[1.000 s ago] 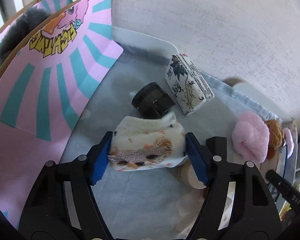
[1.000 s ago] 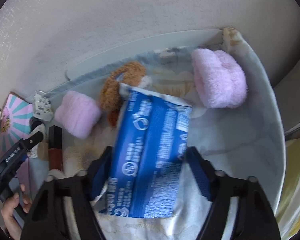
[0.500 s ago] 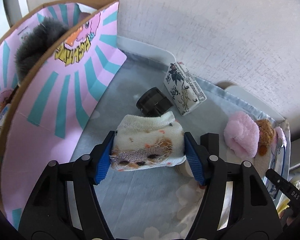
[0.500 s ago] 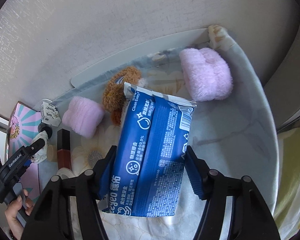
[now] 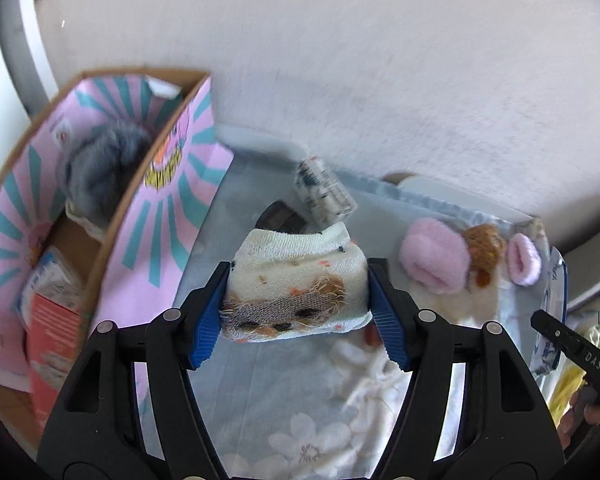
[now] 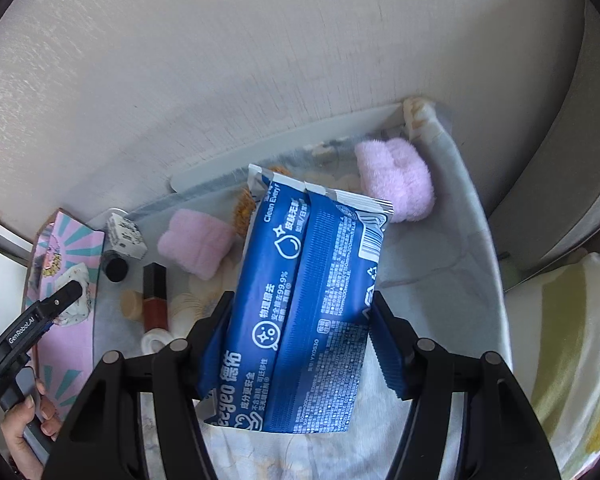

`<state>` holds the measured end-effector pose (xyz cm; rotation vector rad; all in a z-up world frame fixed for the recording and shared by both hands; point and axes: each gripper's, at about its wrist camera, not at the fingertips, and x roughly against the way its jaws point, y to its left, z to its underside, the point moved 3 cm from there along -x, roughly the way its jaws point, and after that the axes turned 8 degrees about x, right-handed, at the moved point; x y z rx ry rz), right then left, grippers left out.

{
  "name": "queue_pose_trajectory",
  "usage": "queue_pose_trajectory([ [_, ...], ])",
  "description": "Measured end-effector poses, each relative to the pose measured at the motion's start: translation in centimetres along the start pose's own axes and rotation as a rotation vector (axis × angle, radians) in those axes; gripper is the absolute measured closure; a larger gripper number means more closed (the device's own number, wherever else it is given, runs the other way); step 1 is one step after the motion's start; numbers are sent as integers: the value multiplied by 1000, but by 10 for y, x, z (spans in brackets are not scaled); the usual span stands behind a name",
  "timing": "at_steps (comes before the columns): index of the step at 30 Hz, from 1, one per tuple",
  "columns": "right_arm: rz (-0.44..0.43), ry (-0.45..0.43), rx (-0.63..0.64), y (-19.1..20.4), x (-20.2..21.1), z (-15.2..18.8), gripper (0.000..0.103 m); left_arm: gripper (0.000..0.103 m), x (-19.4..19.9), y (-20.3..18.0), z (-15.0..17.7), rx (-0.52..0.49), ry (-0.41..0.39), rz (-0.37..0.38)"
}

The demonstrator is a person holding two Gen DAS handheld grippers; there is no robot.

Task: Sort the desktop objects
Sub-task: 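Grasp the cat-print pouch with left tool while right tool grasps the blue wipes pack, then carry pouch and wipes pack into the cardboard box and open both tools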

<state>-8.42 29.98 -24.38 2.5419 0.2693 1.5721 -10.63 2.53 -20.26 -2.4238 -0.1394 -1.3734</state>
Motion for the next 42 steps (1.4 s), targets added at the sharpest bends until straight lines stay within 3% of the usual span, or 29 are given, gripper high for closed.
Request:
queue_pose_trajectory([
  [3,2,-19,5,33,-14,-23,44,40,21,10,-21,-36,-19,26],
  [9,6,-70,50,62,9,-34,44,40,54,-6,-38,-93,-68,73],
  [12,-2,-83,79,71,25,-38,44,40,69,-7,-46,-94,-72,116],
  [18,-23,-99,154,110,27,-48,44,40,92,0,-57,-120,-105,127],
  [24,-60,-98,260,152,29,-62,44,40,109,22,-69,-78,-104,156],
  [33,-143,-72,430,231,16,-83,44,40,130,68,-81,-29,-145,104],
  [42,-217,-28,649,327,-11,-100,44,40,142,135,-82,57,-126,27],
])
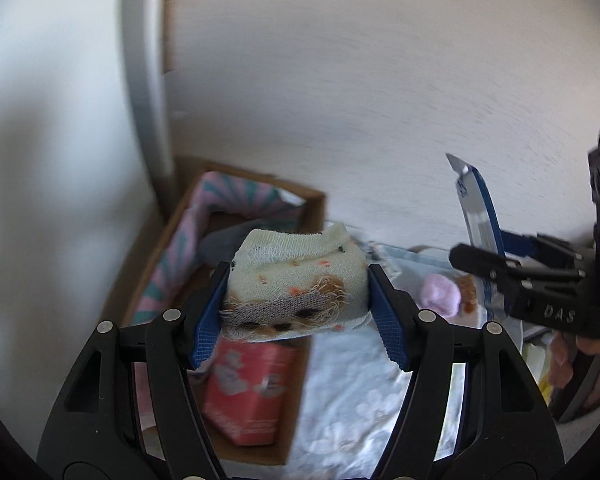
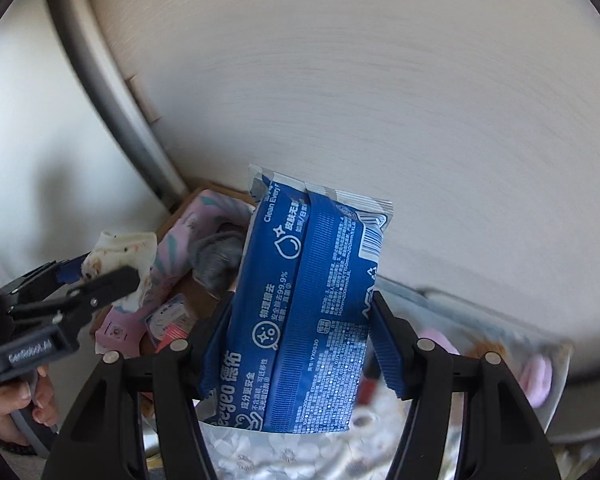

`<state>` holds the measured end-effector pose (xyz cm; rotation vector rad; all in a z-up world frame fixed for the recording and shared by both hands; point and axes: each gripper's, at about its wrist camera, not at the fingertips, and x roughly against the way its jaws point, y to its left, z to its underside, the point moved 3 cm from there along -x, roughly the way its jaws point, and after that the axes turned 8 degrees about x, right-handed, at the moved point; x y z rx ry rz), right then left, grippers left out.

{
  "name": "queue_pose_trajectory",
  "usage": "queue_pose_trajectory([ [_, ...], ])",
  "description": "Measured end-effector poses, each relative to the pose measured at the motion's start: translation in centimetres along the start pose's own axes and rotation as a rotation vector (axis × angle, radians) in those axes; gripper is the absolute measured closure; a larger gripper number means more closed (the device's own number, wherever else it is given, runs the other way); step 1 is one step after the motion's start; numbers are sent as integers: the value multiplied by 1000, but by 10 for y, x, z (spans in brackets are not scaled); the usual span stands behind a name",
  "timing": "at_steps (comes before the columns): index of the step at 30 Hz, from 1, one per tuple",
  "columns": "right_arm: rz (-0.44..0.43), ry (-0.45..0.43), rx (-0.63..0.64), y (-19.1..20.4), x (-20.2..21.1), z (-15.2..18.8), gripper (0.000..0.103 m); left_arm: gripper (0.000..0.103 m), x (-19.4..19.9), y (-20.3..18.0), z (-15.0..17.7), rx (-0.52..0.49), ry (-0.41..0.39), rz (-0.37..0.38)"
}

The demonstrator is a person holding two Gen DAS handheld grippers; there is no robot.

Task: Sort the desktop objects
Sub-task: 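Carry pouch and wipes pack into the cardboard box and open both tools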

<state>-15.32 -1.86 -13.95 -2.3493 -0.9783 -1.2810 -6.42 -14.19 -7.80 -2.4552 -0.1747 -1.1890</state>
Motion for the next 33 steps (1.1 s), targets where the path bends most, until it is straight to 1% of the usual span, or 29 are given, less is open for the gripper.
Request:
queue_pose_trajectory([
  [1,-22,14,28,9,-9,-9,44,40,1,5,0,5,0,-7],
  [4,-47,55,105,29,-30,-28,44,40,2,26,2,24,13,-40],
  [7,-60,91,178,50,-49,-43,44,40,-1,45,7,45,40,-62],
  [10,-90,132,245,75,-74,-55,44,40,-8,58,14,67,68,-83],
  [12,-94,153,283,88,-88,-58,44,40,-12,64,19,71,83,-88],
  [16,-134,213,305,110,-122,-61,44,40,-20,68,29,61,110,-107],
  [18,-134,233,315,118,-134,-62,44,40,-24,71,34,61,122,-113],
  [22,-142,261,345,133,-148,-62,44,40,-30,79,43,65,137,-145],
  [25,-146,281,363,141,-155,-60,44,39,-31,87,47,86,146,-152],
  [27,-155,312,372,144,-163,-57,44,39,-33,90,48,79,157,-164],
  [29,-146,326,383,147,-168,-53,44,39,-36,93,49,66,158,-185],
  [32,-141,344,389,149,-176,-50,44,39,-36,96,50,71,168,-184],
  [33,-142,350,385,149,-178,-50,44,39,-42,99,49,76,172,-183],
])
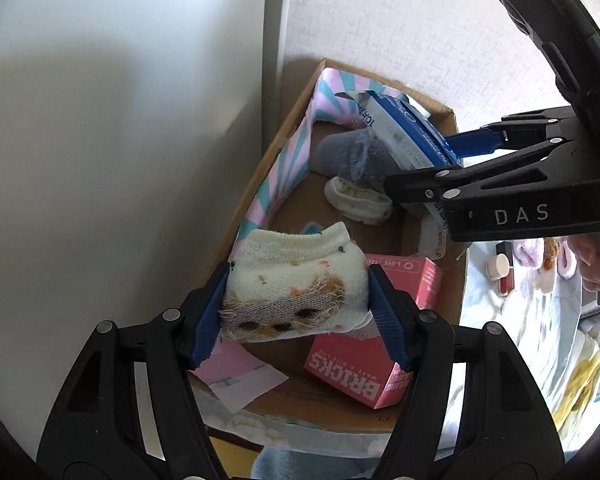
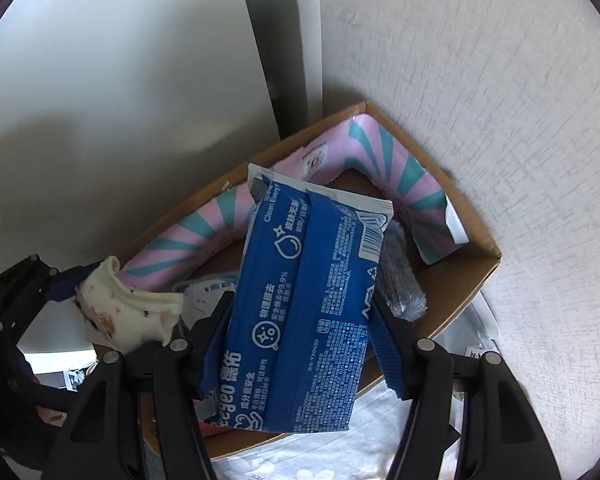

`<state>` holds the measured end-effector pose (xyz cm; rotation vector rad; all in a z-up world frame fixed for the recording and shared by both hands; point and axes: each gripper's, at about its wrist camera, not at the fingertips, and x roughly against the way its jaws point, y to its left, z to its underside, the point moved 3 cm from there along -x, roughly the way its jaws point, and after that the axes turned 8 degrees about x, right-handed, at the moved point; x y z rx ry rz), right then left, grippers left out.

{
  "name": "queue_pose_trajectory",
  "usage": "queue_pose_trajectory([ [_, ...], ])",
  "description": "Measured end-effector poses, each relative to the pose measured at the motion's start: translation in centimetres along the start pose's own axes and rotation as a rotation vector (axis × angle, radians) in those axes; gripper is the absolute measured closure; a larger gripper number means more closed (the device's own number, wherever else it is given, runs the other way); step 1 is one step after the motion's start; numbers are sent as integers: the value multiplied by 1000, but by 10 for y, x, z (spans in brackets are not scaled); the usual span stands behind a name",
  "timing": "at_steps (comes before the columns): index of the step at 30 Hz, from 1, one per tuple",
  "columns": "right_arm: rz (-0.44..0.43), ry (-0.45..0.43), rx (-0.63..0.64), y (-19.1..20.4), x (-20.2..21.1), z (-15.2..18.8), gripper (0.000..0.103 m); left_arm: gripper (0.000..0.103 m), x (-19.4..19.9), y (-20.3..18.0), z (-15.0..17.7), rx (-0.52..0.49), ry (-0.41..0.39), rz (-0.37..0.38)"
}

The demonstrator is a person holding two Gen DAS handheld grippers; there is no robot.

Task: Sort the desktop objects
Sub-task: 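Carry pouch and wipes pack into the cardboard box and open both tools, then move both tools back over the remaining table items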

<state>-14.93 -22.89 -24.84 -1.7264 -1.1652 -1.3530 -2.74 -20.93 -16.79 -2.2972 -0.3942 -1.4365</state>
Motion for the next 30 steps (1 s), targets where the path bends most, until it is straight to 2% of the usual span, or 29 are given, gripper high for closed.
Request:
queue_pose_trajectory([
  [2,-11,11,-9,3,-3,1,44,35,-1,1,1,6,13,4],
  [4,-35,15,-19,-10,-5,8,43,22,-4,5,1,40,28,-14],
  [5,-57,1,-25,-11,-4,9,43,1,-5,8,0,60,29,-22],
  [6,-76,-21,-37,-3,8,13,41,0,-3,9,0,74,7,-17],
  [7,-89,-46,-56,-5,12,13,28,0,0,10,0,77,-13,-9],
  [8,-92,-70,-68,-8,16,12,4,0,3,11,-1,79,-35,-2],
  [9,-82,-92,-78,-11,21,12,0,0,5,11,-2,75,-43,2],
  [12,-21,-146,-93,-19,36,13,0,0,7,9,-4,62,-43,4],
  [15,3,-165,-115,-24,44,15,0,0,10,7,-6,54,-61,1],
  [20,6,-193,-161,-39,57,27,0,0,16,2,-6,43,-67,12],
  [27,-12,-249,-203,-37,96,49,0,0,30,-5,-15,8,-90,-3],
  [30,-19,-260,-244,-39,106,56,0,0,33,-14,-19,-30,-58,-21],
])
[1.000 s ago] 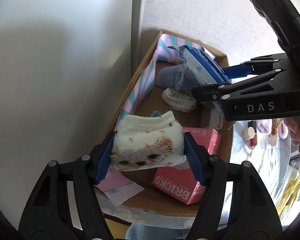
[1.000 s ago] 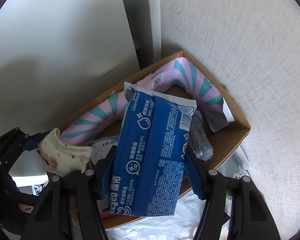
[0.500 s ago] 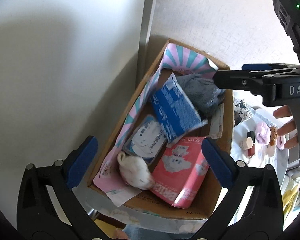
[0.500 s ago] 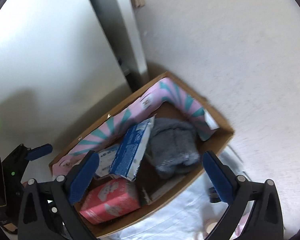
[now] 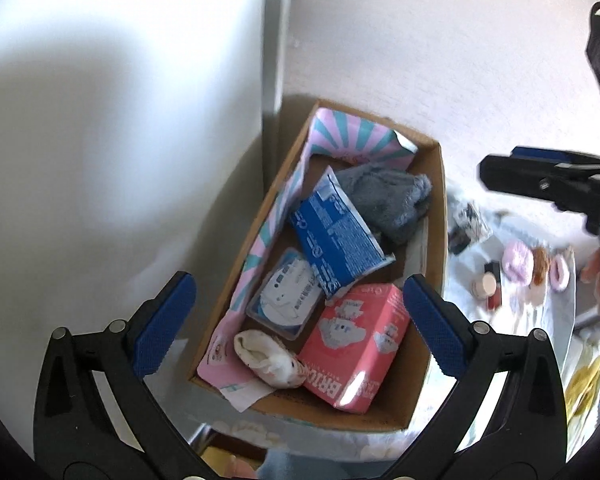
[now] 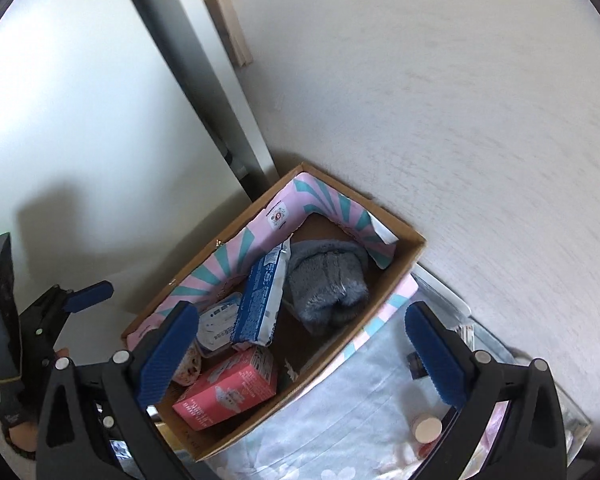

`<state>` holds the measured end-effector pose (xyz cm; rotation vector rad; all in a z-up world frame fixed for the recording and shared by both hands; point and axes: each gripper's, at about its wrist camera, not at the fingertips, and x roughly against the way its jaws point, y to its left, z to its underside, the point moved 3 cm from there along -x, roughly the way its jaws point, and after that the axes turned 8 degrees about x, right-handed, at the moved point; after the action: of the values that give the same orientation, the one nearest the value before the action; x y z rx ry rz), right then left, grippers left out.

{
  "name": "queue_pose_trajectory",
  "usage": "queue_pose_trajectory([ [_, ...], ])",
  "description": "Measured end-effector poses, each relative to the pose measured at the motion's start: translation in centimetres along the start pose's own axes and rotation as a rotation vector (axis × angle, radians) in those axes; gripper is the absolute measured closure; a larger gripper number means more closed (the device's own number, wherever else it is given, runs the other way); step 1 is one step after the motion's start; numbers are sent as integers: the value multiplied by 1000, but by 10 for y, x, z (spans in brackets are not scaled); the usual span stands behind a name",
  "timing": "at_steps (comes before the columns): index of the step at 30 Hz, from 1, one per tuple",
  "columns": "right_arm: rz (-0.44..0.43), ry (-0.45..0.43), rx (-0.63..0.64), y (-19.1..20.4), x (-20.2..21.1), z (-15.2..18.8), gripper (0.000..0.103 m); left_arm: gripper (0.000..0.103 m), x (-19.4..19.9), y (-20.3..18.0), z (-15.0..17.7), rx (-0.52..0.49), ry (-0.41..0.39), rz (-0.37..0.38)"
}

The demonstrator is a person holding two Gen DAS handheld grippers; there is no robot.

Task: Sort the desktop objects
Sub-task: 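Move both tools back over the remaining table items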

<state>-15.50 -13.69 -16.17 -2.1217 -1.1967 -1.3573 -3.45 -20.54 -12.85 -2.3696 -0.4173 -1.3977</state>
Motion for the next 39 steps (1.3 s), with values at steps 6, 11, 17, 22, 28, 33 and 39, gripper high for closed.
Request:
queue_pose_trajectory([
  [6,85,-16,-22,-14,34,15,0,0,12,-23,-10,-50,-24,19],
  [11,158,-43,-25,-32,64,38,0,0,19,-50,-21,-107,-86,1],
  [17,295,-90,-51,-63,108,71,0,0,18,-76,-27,-130,-63,58],
  [22,331,-102,-138,-97,129,100,0,0,16,-105,-24,-181,-72,93],
  [28,383,-154,-326,-144,162,146,0,0,11,-147,-17,-235,-58,173],
  [33,439,-197,-394,-166,195,174,0,0,4,-190,-14,-319,-42,192],
  [39,504,-219,-429,-188,215,215,0,0,-12,-225,0,-368,-4,221],
])
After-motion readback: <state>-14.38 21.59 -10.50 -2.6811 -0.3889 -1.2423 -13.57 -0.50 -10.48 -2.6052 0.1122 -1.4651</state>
